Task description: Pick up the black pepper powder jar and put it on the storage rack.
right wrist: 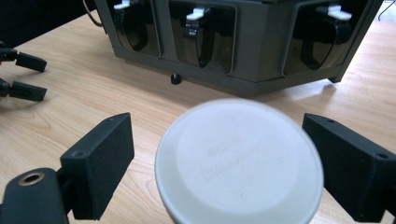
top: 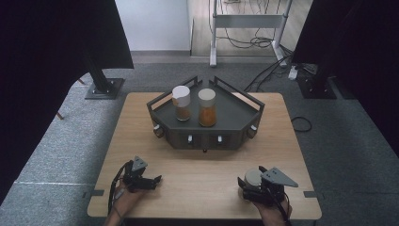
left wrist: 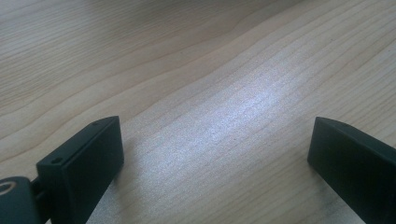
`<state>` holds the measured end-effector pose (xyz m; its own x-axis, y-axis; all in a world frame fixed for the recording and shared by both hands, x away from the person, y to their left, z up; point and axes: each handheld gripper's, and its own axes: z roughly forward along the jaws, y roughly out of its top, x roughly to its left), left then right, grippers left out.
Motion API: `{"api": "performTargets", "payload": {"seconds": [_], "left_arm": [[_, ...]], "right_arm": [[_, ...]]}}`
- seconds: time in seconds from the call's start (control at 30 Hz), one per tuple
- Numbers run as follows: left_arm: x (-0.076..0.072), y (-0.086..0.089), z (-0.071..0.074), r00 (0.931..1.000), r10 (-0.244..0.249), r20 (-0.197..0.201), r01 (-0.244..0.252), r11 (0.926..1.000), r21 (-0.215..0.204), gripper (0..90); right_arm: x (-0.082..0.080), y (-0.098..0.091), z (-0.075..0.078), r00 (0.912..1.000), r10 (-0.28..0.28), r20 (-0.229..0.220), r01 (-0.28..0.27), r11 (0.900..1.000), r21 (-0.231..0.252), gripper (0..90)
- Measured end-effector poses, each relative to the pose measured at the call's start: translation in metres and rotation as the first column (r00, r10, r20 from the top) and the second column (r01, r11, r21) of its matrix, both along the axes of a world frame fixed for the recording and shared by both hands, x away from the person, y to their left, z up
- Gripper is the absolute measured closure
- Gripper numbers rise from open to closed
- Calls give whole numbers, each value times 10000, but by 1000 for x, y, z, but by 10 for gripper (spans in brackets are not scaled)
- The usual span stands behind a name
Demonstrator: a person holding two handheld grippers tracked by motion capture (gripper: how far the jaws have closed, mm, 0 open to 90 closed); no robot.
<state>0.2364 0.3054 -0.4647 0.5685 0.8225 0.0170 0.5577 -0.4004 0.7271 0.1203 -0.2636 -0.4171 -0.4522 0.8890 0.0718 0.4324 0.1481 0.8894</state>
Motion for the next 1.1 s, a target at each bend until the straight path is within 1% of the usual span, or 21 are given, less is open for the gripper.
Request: {"api": "performTargets", "payload": {"seconds": [0.13, 0.27, 0.33, 0.47, 0.67, 0.77, 0.87, 0.97, 1.03, 1.1], "left_arm": [[0, 0, 0, 10000, -13, -5, 13, 10000, 18, 34], [0, 0, 0, 10000, -1, -1, 1, 10000, 1, 34], [0, 0, 0, 10000, -1, -1, 1, 10000, 2, 34], [0, 0, 0, 10000, 0, -1, 0, 10000, 2, 34], [0, 0, 0, 10000, -1, -2, 1, 10000, 1, 34], [0, 0, 0, 10000, -1, 0, 1, 10000, 1, 34], [0, 0, 0, 10000, -2, -1, 2, 10000, 2, 34], [0, 0, 0, 10000, 0, -1, 0, 10000, 1, 34], [0, 0, 0, 10000, 1, -1, -1, 10000, 1, 34], [0, 0, 0, 10000, 0, 0, 0, 10000, 0, 34]], "right_arm": [[-3, 1, -5, 10000, -63, 10, 63, 9999, -99, 107], [-6, 1, -10, 10000, -72, 1, 72, 10000, -53, 114], [-8, 2, -12, 9999, -127, 116, 129, 9998, -135, 121], [-14, 3, -16, 9991, -191, 367, 195, 9997, -110, 143], [-23, 2, -22, 9968, -280, 743, 291, 9995, -130, 204], [-27, 0, -25, 9952, -330, 920, 335, 9994, -31, 242], [-32, -1, -28, 9935, -476, 1033, 475, 9989, 34, 286], [-35, -2, -31, 9915, -649, 1123, 631, 9978, 196, 326], [-37, -2, -32, 9908, -709, 1154, 685, 9973, 248, 330], [-39, 2, -33, 9889, -833, 1228, 815, 9965, 191, 333]]}}
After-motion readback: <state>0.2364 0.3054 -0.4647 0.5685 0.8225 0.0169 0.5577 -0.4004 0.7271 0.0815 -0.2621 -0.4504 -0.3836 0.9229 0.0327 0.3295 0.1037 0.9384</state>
